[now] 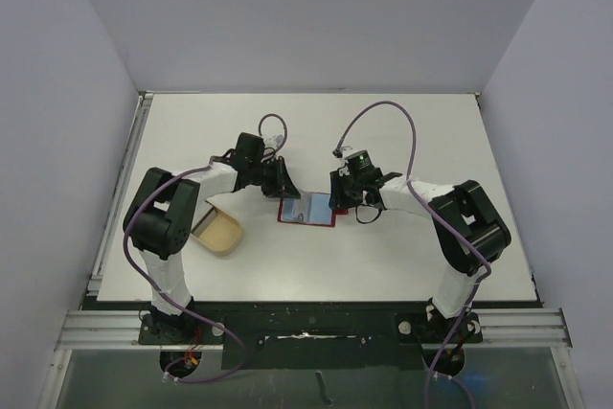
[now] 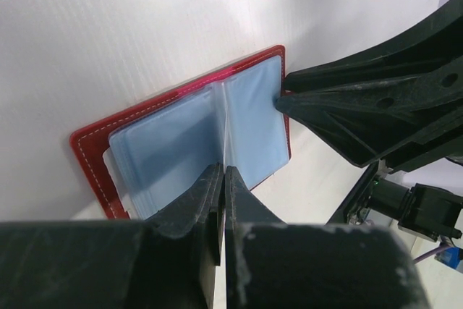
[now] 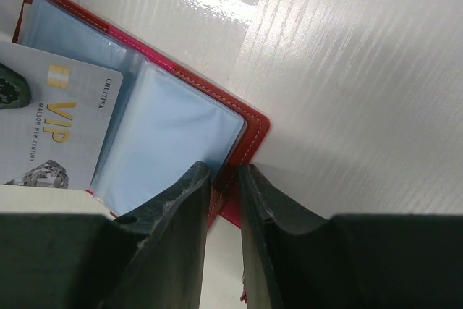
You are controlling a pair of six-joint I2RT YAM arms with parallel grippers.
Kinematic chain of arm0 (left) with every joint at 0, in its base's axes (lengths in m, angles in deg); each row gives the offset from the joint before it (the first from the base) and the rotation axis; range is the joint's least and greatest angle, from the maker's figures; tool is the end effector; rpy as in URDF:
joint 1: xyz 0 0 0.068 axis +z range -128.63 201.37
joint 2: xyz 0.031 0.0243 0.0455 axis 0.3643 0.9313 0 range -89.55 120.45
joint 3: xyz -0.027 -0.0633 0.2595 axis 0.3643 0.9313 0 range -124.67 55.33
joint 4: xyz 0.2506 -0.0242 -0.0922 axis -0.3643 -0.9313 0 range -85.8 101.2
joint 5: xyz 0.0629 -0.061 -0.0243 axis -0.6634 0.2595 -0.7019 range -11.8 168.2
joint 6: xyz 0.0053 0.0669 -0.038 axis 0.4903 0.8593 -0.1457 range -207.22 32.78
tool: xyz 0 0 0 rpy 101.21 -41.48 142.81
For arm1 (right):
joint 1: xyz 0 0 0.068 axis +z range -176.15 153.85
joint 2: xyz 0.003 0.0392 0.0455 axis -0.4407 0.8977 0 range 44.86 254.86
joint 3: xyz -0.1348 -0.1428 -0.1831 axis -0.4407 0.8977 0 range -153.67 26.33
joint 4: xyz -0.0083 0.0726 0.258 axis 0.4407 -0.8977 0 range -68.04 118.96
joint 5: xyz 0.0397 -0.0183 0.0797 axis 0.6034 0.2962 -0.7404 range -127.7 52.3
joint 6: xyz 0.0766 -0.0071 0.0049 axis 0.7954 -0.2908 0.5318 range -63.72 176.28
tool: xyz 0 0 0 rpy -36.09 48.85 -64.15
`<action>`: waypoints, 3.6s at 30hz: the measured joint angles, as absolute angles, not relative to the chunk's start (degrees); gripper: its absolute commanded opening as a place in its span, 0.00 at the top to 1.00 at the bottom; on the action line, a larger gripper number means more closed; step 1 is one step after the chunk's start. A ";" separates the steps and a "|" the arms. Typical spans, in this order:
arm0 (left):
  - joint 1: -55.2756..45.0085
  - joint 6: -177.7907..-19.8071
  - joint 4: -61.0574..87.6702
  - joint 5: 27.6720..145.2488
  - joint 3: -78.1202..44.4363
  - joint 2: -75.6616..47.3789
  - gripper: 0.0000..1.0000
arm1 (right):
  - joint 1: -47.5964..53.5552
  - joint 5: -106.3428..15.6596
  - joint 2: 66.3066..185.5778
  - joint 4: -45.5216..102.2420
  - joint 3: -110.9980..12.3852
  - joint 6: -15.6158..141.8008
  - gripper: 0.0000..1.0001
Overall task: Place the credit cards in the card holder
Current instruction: Insert the credit card into the card holder.
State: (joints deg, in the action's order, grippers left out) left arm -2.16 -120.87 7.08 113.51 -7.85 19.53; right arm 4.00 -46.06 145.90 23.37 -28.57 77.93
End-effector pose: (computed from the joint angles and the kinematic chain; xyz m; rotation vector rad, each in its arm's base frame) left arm 0.3564 -0.1965 0.1217 0.0696 2.5895 -1.1670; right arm 0.3183 0.1958 0.1189 -0.2530 2.5352 0.5535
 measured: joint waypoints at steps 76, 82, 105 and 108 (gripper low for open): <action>-3.80 -124.56 14.69 110.32 -6.95 23.59 1.00 | 4.33 -45.14 145.85 24.38 -28.17 79.89 0.76; -4.50 -124.80 14.89 109.49 -6.74 23.22 1.00 | 4.33 -44.92 145.83 24.38 -28.15 80.51 0.76; -6.21 -121.24 8.46 106.01 -9.12 22.61 1.00 | 4.70 -42.56 145.76 23.70 -28.33 82.47 0.77; -6.32 -121.31 8.46 105.86 -9.12 22.52 0.95 | 4.99 -42.48 145.76 23.68 -28.33 82.69 0.75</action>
State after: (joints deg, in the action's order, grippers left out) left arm -6.32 -121.31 8.46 105.86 -9.12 22.52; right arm 4.99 -42.48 145.76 23.68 -28.33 82.69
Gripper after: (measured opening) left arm 0.007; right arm 0.230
